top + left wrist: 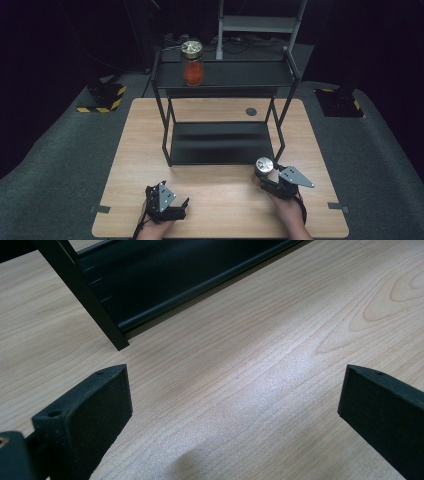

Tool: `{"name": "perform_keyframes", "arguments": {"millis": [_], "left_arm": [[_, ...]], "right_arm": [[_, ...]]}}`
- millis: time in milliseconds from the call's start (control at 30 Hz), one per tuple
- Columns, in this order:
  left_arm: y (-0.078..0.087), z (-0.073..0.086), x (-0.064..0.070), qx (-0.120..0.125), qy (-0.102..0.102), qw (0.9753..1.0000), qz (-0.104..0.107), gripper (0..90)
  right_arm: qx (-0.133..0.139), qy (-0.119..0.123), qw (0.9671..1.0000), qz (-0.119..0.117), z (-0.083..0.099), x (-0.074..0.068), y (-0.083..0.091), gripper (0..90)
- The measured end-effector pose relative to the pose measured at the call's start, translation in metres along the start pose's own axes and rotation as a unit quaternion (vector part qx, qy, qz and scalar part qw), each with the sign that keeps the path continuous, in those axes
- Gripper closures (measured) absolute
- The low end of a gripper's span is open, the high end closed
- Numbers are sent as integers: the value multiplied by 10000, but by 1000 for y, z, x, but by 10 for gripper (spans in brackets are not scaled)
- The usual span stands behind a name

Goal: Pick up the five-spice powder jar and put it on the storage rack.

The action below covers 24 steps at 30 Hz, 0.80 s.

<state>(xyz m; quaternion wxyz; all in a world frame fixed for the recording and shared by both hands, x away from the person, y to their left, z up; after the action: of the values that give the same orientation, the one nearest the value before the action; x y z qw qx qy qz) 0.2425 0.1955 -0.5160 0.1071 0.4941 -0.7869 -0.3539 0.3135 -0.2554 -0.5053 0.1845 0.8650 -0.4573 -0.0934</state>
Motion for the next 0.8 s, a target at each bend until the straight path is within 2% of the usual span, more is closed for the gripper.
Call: {"name": "perform_keyframes", "arguments": {"millis": [333, 667, 800], "left_arm": [[0, 0, 0, 1, 0, 10000, 10, 11], [0, 0, 0, -2, -16, 10000, 13, 11], [0, 0, 0, 2, -26, 10000, 9, 11]], "right_arm": [[20, 47, 10000, 49, -2, 0, 7, 338], [114, 54, 9999, 62, -13, -1, 22, 338], [185, -25, 9998, 36, -18, -2, 30, 338]]}}
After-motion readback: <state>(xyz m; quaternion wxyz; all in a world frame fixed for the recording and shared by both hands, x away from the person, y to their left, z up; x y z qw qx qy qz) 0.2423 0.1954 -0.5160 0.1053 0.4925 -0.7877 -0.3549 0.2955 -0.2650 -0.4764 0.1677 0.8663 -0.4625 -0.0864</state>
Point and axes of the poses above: each handheld gripper's, and its own axes: y roughly backward along the jaws, z roughly out of its underside, x roughly to its right, the point moved 8 cm from there along -y, roughly forward along the jaws, and after that the axes turned 11 degrees about -x, right-handed, at the moved point
